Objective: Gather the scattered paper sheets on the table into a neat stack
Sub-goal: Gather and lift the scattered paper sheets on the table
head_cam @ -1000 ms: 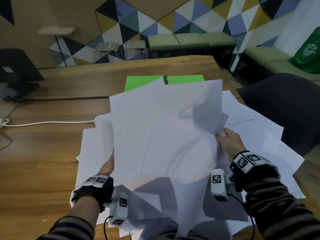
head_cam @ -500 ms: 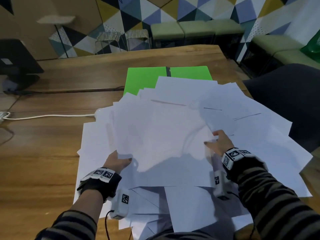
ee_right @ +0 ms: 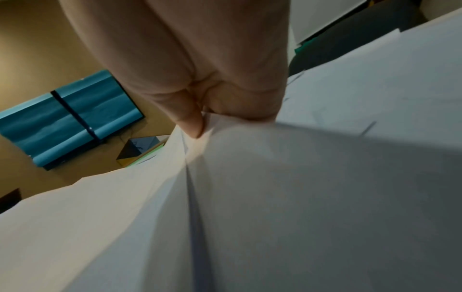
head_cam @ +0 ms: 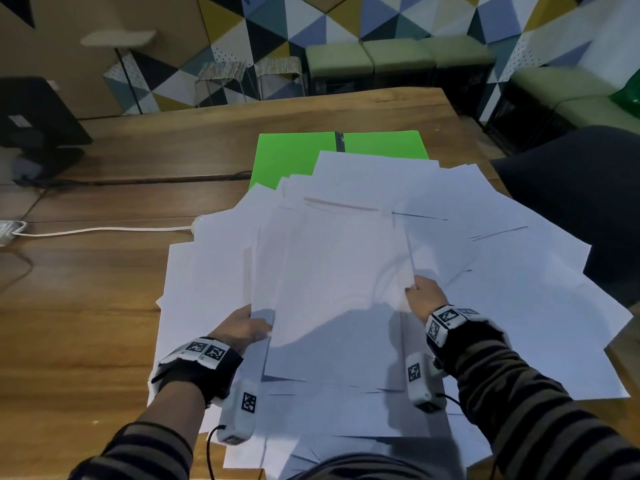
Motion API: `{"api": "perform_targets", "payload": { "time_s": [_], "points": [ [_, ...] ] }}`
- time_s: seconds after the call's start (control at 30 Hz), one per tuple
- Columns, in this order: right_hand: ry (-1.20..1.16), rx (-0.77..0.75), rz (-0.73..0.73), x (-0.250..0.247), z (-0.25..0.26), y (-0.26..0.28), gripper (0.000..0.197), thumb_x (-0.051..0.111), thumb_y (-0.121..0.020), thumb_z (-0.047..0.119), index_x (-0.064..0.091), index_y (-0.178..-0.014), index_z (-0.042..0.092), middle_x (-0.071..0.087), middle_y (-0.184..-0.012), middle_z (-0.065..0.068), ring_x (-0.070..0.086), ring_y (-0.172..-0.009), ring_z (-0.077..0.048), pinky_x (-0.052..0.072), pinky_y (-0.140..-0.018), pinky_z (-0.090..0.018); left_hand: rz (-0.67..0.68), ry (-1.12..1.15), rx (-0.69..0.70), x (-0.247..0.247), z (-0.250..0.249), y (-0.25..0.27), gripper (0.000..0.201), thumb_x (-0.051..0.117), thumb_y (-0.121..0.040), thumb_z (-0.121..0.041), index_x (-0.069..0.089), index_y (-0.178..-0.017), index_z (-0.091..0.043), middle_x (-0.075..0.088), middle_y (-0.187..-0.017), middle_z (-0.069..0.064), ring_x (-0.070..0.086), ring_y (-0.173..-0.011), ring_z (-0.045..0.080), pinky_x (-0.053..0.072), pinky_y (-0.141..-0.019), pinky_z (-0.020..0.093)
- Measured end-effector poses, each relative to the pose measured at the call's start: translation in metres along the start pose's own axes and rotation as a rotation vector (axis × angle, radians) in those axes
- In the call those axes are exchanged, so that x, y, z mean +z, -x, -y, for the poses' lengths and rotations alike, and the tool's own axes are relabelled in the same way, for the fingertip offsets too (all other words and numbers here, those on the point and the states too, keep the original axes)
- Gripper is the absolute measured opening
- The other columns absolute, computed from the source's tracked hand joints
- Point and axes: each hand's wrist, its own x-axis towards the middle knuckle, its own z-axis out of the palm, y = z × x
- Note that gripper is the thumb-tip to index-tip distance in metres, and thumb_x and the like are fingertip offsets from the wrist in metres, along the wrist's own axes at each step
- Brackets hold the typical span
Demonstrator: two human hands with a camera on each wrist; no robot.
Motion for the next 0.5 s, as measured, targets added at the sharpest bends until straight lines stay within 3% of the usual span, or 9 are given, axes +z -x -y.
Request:
{"api": "perform_targets", "payload": {
  "time_s": [0.07, 0.13, 0.2, 0.23, 0.3, 0.37, 0.4, 0.5],
  "points": [
    [0.015, -0.037, 0.064, 0.005, 0.001, 0.005, 0.024, 0.040, -0.093, 0.004, 0.058, -0.106, -0.006, 0.059, -0.113, -0.020, 0.054, -0.099, -0.027, 0.036, -0.079, -0.026, 0.002, 0.009, 0.010, 0.001, 0.005, -0.003, 0.046, 0.078, -0.066, -0.023, 0.062, -0.106, -0.008, 0.065, -0.081, 0.007, 0.060, -0.082, 0.022, 0.047, -0.083, 0.029],
    [-0.024, -0.088, 0.164, 0.015, 0.006, 0.013, 0.020, 0.043, -0.094, 0.009, 0.060, -0.100, 0.000, 0.060, -0.107, -0.016, 0.052, -0.097, -0.023, 0.034, -0.078, -0.023, -0.020, -0.036, 0.040, 0.008, 0.009, -0.005, 0.062, 0.080, -0.067, -0.041, 0.059, -0.117, -0.011, 0.069, -0.096, 0.010, 0.062, -0.097, 0.025, 0.044, -0.096, 0.035],
    [-0.089, -0.087, 0.173, 0.024, 0.011, 0.017, 0.021, 0.042, -0.097, 0.021, 0.055, -0.089, 0.007, 0.057, -0.093, -0.011, 0.050, -0.091, -0.022, 0.034, -0.076, -0.025, -0.056, -0.076, 0.135, 0.014, 0.009, -0.004, 0.069, 0.080, -0.055, -0.036, 0.058, -0.115, -0.009, 0.067, -0.107, 0.013, 0.061, -0.107, 0.030, 0.045, -0.100, 0.041],
    [-0.109, -0.070, 0.110, 0.026, 0.010, 0.016, 0.024, 0.042, -0.097, 0.028, 0.056, -0.092, 0.009, 0.057, -0.094, -0.010, 0.052, -0.094, -0.025, 0.037, -0.080, -0.027, -0.067, -0.084, 0.173, 0.014, 0.011, -0.004, 0.063, 0.074, -0.052, -0.030, 0.059, -0.110, -0.011, 0.066, -0.109, 0.016, 0.060, -0.109, 0.033, 0.045, -0.101, 0.045],
    [-0.129, 0.017, -0.100, 0.020, 0.002, 0.013, 0.036, 0.045, -0.094, 0.039, 0.056, -0.116, 0.012, 0.056, -0.118, -0.015, 0.052, -0.111, -0.033, 0.039, -0.096, -0.034, -0.050, -0.040, 0.193, 0.010, 0.011, -0.003, 0.049, 0.073, -0.057, -0.023, 0.060, -0.104, -0.018, 0.066, -0.111, 0.016, 0.060, -0.109, 0.033, 0.043, -0.103, 0.050],
    [-0.174, 0.152, -0.232, 0.009, -0.009, 0.011, 0.050, 0.049, -0.091, 0.045, 0.047, -0.129, 0.014, 0.045, -0.133, -0.021, 0.045, -0.121, -0.039, 0.034, -0.103, -0.039, -0.052, 0.065, 0.191, 0.006, 0.009, 0.000, 0.029, 0.068, -0.078, -0.004, 0.060, -0.101, -0.019, 0.067, -0.103, 0.010, 0.061, -0.102, 0.028, 0.045, -0.100, 0.041],
    [-0.220, 0.205, -0.278, 0.005, -0.015, 0.012, 0.055, 0.051, -0.089, 0.047, 0.044, -0.131, 0.014, 0.041, -0.136, -0.023, 0.042, -0.123, -0.040, 0.033, -0.104, -0.040, -0.047, 0.096, 0.201, 0.005, 0.008, 0.001, 0.028, 0.062, -0.083, 0.005, 0.060, -0.099, -0.018, 0.067, -0.098, 0.007, 0.061, -0.096, 0.025, 0.048, -0.095, 0.035],
    [-0.329, 0.318, -0.403, -0.001, -0.025, 0.015, 0.068, 0.059, -0.082, 0.051, 0.039, -0.136, 0.014, 0.033, -0.140, -0.022, 0.036, -0.128, -0.040, 0.030, -0.106, -0.044, -0.070, 0.133, 0.240, 0.001, 0.007, 0.000, 0.028, 0.056, -0.085, 0.011, 0.060, -0.097, -0.014, 0.072, -0.083, -0.001, 0.066, -0.084, 0.016, 0.054, -0.073, 0.017]
  ]
}}
